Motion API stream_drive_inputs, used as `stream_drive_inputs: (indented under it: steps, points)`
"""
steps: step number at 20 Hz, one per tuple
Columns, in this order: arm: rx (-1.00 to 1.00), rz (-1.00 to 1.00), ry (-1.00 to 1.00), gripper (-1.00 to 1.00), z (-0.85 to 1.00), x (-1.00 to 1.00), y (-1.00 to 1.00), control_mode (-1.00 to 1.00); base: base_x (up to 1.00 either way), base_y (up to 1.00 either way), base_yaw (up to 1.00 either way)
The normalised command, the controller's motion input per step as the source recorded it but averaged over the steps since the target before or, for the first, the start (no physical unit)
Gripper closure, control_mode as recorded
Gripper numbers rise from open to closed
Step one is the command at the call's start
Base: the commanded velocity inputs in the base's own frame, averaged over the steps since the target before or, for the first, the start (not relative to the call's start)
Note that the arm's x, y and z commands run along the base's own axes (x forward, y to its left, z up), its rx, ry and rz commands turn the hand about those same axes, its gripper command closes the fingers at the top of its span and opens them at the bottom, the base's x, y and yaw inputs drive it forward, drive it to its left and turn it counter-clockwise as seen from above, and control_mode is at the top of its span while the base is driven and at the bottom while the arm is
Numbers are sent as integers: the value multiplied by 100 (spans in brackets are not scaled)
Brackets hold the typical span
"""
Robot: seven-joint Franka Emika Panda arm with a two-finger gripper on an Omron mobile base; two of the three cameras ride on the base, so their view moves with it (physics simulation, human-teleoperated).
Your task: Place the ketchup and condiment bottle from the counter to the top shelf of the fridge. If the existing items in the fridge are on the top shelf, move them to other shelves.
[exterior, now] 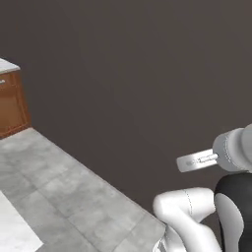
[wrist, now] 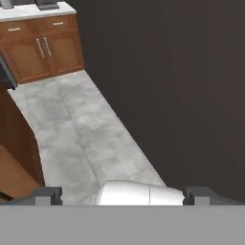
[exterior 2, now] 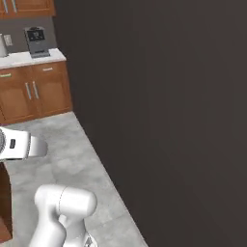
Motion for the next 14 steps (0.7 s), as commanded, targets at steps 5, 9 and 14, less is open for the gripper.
stream_drive_inputs:
  steps: [5,9,14]
  points:
    - [0,0,0,-100,0,0,0,100,92,0,75]
    - [0,0,0,-100,0,0,0,100,100,2,66]
    - [0,0,0,-100,0,0,0,100,100,17,44]
